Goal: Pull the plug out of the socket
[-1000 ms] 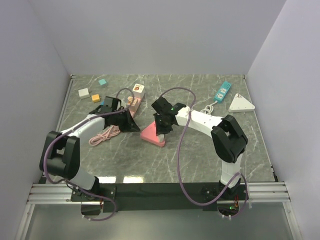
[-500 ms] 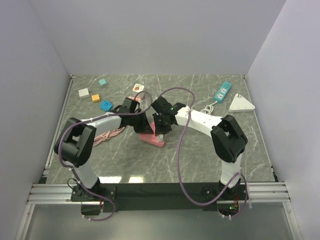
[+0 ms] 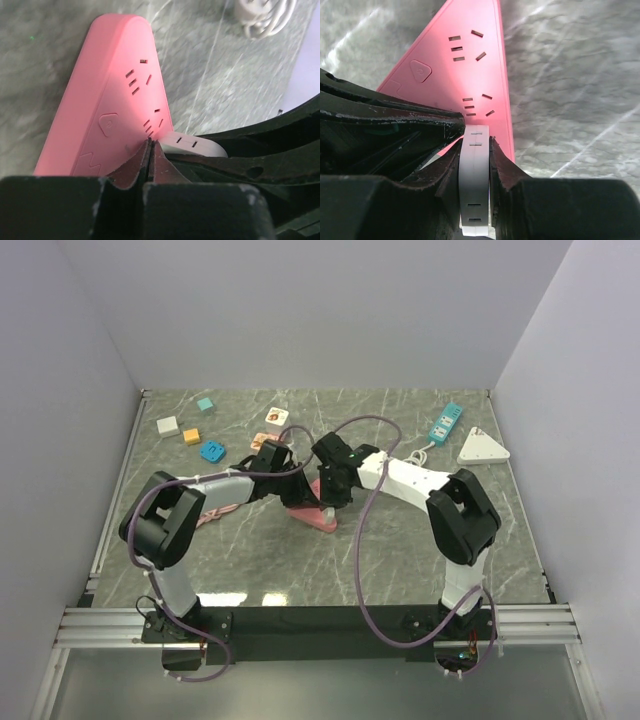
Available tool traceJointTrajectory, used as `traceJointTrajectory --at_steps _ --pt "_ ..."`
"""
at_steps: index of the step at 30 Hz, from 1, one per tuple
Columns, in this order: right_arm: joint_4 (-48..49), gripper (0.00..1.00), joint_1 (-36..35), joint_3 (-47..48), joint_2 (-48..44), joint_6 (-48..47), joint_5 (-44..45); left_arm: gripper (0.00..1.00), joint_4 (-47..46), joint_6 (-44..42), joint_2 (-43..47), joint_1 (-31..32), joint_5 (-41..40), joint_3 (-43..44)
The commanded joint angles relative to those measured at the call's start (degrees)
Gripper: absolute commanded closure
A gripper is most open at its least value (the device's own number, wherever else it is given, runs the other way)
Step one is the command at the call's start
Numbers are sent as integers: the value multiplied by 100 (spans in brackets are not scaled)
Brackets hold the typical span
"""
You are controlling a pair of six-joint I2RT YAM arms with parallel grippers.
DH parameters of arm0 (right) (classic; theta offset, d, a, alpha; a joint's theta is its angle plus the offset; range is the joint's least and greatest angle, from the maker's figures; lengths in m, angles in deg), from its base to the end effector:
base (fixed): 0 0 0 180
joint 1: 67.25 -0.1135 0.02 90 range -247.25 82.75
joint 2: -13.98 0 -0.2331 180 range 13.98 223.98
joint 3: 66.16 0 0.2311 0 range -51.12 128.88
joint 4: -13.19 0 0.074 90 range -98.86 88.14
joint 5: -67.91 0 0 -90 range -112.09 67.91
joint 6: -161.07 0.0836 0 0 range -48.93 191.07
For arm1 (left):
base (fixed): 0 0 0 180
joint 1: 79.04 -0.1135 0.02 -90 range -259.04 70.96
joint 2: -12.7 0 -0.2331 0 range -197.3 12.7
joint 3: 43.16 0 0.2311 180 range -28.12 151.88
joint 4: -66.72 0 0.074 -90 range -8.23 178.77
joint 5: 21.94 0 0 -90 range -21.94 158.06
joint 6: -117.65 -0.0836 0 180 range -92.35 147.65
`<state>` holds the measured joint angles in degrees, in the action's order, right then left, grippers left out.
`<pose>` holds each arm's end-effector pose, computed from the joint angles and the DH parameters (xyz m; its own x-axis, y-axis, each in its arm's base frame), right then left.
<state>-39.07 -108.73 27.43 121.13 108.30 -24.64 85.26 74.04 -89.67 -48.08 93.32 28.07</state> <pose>0.2807 0.2531 0.1384 -0.9528 -0.0356 -0.3016 -0.1242 0.9519 0.2801 0.2942 -0.2181 0.1076 -0.9593 -0.1881 -0.2107 0.0108 0.7209 -0.6929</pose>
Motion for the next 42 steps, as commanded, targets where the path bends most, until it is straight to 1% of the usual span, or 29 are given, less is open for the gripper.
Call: traceJointTrajectory --at_steps 1,2,6,10,12,13,16,18,19,20,21,22,25,26,27,28,29,31,32,33,35,36,38,39,40,42 --pt "732 100 262 -31 -879 434 26 100 1057 -201 -775 226 -1031 -442" --pt "768 100 306 -67 -1081 425 17 100 1066 -192 -793 261 -1049 -407" --pt "689 100 561 -137 -1416 303 -167 100 1145 -192 -881 366 -1146 -257" --pt "514 100 719 -155 -1566 56 -352 100 1233 -157 -1039 463 -1225 -99" --pt "277 100 763 -146 -1592 -58 -177 100 1242 -131 -1057 490 -1225 -55" --pt "171 100 790 -155 -1618 -58 111 100 1251 -104 -1022 490 -1225 -55" --pt "-93 100 983 -286 -1811 12 437 100 1347 -60 -734 490 -1295 42" --pt "11 100 1167 -514 -2066 -5 282 100 1409 -43 -496 490 -1260 217" --pt "90 100 1316 -585 -2163 -40 124 97 1461 1 -216 490 -1234 296" --pt "248 100 1369 -638 -2329 -110 -208 72 1445 28 -74 481 -1129 462" --pt "328 100 1414 -717 -2400 -128 -403 57 1383 80 66 481 -919 559" --pt "407 100 1501 -752 -2462 -129 -613 36 1392 124 311 490 -848 839" --pt "820 100 1642 -937 -2725 99 -1405 10 1392 238 664 490 -532 1253" --pt "1143 100 1677 -1007 -2848 335 -1581 1 1313 291 752 481 -452 1446" --pt "1363 100 1704 -1190 -2910 494 -1965 1 1199 439 919 472 -312 1474" --pt "1592 100 1730 -1305 -2963 669 -2134 1 1024 554 1007 464 -93 1474" --pt "2064 100 1774 -1515 -3042 1080 -2284 1 640 686 1086 464 48 1379" --pt "2532 100 1800 -1718 -3069 1539 -2635 1 233 1134 1297 464 233 1212" --pt "3031 100 1792 -1937 -3121 1985 -2689 0 -143 1309 1359 464 373 1019" --pt "3270 100 1801 -2035 -3156 2190 -2716 1 -303 1633 1499 464 410 896" --pt "3710 100 1792 -2289 -3244 2716 -2655 1 -698 1951 1666 464 401 500" --pt "3999 100 1801 -2378 -3271 2876 -2637 1 -1040 2266 1867 464 384 342" --pt "4483 100 1809 -2536 -3306 3253 -2611 1 -1393 2575 2088 455 279 -115" --pt "4590 100 1809 -2633 -3332 3351 -2558 1 -1716 2873 2194 455 148 -256" --pt "4722 100 1809 -2694 -3359 3456 -2523 1 -1850 3023 2404 455 77 -527" --pt "5196 100 1827 -2906 -3420 3773 -2470 1 -2262 3427 2729 446 -177 -792"
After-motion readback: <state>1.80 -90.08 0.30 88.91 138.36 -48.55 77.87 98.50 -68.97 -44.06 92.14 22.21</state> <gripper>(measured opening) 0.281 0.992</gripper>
